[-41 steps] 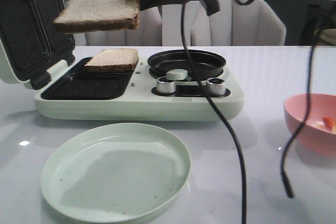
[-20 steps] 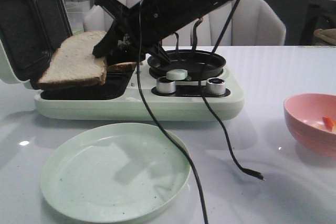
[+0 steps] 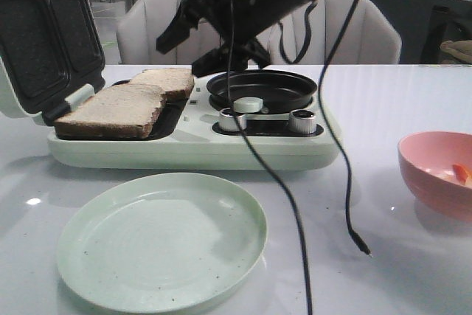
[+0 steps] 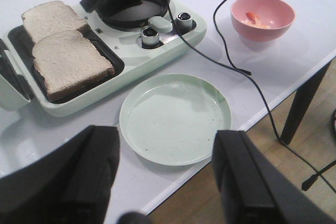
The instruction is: Make breakfast with bread and shrimp
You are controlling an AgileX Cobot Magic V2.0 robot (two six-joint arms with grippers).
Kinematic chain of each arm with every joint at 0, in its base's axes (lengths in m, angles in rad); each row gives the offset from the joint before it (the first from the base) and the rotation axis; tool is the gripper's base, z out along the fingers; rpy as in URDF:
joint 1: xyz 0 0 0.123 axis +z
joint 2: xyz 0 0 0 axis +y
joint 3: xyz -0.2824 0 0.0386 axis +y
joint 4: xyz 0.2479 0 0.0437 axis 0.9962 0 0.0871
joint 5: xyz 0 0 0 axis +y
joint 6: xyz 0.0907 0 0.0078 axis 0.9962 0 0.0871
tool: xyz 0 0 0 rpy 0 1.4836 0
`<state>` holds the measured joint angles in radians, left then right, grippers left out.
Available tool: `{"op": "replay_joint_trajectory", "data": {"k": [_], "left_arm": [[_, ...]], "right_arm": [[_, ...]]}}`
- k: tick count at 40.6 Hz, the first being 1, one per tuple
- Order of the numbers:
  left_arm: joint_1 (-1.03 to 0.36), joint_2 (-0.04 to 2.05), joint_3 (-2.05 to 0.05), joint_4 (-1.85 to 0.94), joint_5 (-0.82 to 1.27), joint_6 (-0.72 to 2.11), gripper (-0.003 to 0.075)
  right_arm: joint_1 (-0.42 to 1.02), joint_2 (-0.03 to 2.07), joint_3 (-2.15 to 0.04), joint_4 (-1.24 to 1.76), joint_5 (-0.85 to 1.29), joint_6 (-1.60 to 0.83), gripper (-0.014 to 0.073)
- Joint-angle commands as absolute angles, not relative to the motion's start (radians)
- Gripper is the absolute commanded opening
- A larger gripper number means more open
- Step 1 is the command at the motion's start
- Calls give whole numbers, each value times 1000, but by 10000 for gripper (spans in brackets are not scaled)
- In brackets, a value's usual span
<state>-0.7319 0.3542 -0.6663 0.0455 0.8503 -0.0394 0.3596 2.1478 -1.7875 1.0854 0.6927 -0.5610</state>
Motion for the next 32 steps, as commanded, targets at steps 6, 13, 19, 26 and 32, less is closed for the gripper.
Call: {"op": "replay_joint_trajectory", "data": {"k": [6, 13, 19, 26, 32], "left_arm": [[-740, 364, -693, 41, 763, -41, 443], [-740, 364, -693, 41, 763, -41, 443], [-740, 364, -693, 41, 763, -41, 443], [-740, 364, -693, 41, 763, -41, 443], [-740, 364, -693, 41, 763, -41, 443]], "right_arm": [[361, 1856, -1821, 736, 773, -388, 472], [410, 1664, -1819, 318, 892, -163, 462], [514, 1520, -1768, 34, 976, -58, 462], [586, 1349, -1601, -40, 961, 22, 462], [589, 1181, -1380, -40, 877, 32, 462]]}}
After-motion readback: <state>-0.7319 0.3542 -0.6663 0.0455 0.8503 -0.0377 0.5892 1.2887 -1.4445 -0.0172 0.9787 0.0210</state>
